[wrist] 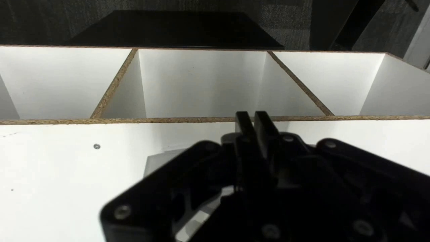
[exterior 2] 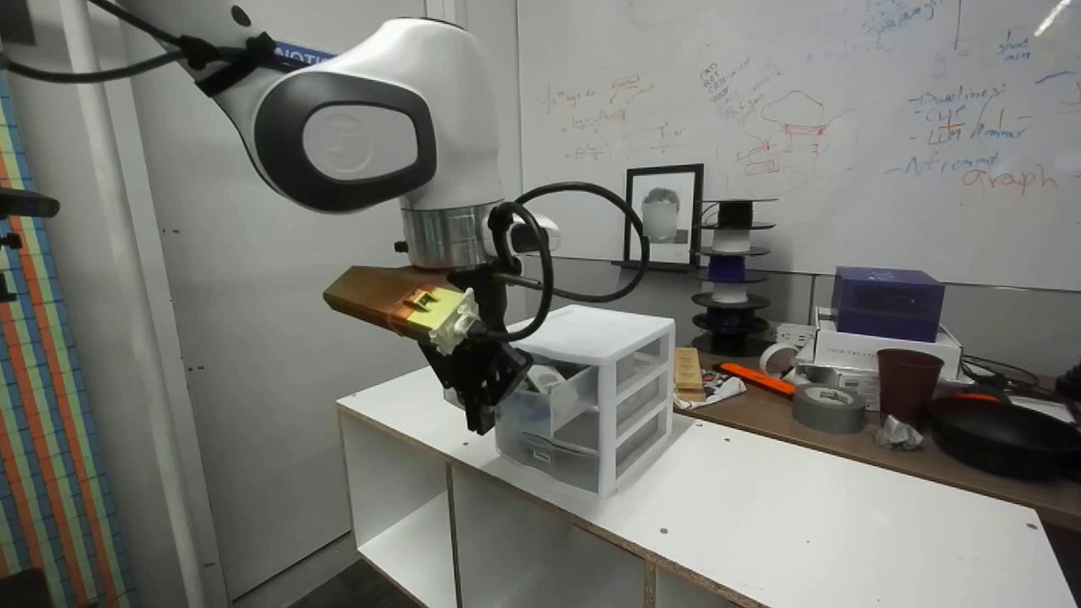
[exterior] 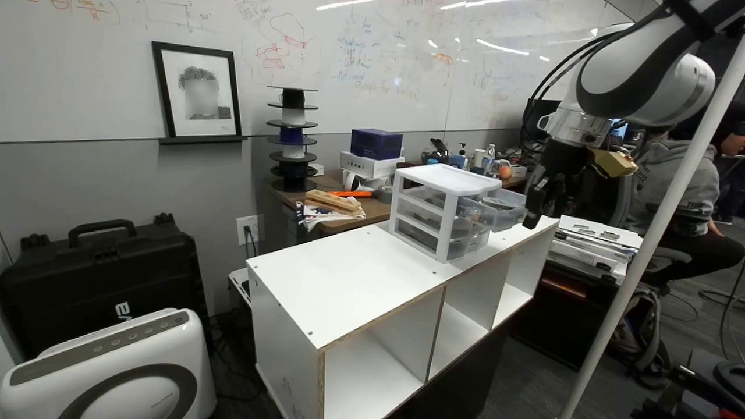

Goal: Pick up the object from the table and put it in the open drawer and close it

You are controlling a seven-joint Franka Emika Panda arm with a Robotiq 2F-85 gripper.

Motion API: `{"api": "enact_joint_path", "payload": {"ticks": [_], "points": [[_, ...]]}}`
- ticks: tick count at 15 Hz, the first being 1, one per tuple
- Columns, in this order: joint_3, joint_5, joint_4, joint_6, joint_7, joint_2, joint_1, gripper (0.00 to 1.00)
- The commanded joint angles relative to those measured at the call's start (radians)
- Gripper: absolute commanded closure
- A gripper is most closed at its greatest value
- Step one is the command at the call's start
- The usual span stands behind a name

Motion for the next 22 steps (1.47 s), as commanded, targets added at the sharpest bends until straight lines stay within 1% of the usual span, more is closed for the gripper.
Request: {"api": "enact_joint_path", "payload": {"ticks": [1,2,3,6,12,15,17,20,21,22], "points": [[-0.001,0.054,-0.026,0.100,-0.011,-0.012,0.001,0.90],[0.000,0.068,-0.029,0.112,-0.013,-0.011,0.002,0.89],[0.010,0.065,0.070,0.067,0.039,0.043,0.012,0.90],[0.020,0.041,0.150,0.005,0.066,0.072,0.015,0.91],[0.029,0.017,0.349,-0.077,0.145,0.186,0.014,0.90],[0.028,0.005,0.393,-0.124,0.160,0.217,0.009,0.90],[0.029,-0.008,0.399,-0.180,0.154,0.209,0.007,0.89],[0.028,-0.034,0.389,-0.251,0.137,0.176,0.007,0.82],[0.028,-0.040,0.384,-0.274,0.131,0.161,0.007,0.82],[0.028,-0.046,0.382,-0.302,0.130,0.146,0.006,0.81]]}}
